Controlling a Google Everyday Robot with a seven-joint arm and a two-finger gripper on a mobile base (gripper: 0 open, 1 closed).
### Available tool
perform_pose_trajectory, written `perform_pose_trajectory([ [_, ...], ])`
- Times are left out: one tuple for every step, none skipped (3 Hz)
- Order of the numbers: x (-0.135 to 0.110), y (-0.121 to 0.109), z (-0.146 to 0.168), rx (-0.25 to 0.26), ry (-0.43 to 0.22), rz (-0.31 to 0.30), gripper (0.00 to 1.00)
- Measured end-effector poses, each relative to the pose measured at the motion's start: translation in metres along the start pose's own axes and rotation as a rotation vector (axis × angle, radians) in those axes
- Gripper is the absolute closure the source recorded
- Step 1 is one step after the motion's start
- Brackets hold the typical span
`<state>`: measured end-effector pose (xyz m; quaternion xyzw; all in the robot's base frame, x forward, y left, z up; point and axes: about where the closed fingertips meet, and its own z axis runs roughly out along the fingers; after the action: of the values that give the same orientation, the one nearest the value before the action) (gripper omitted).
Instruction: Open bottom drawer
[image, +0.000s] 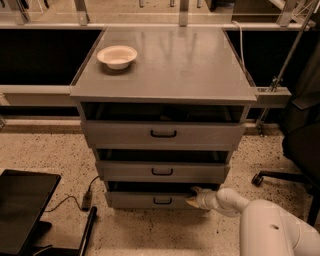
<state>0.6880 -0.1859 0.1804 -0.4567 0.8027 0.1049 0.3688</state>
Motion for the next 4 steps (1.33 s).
perform_pose_trajectory([
  [0.0000, 0.0000, 0.0000, 0.000, 0.000, 0.000, 0.89],
  [0.0000, 0.0000, 0.0000, 0.000, 0.000, 0.000, 1.00],
  [-0.0033, -0.0017, -0.0057, 0.000, 0.000, 0.000, 1.00],
  [-0.0049, -0.0023, -0.0079, 0.000, 0.000, 0.000, 1.00],
])
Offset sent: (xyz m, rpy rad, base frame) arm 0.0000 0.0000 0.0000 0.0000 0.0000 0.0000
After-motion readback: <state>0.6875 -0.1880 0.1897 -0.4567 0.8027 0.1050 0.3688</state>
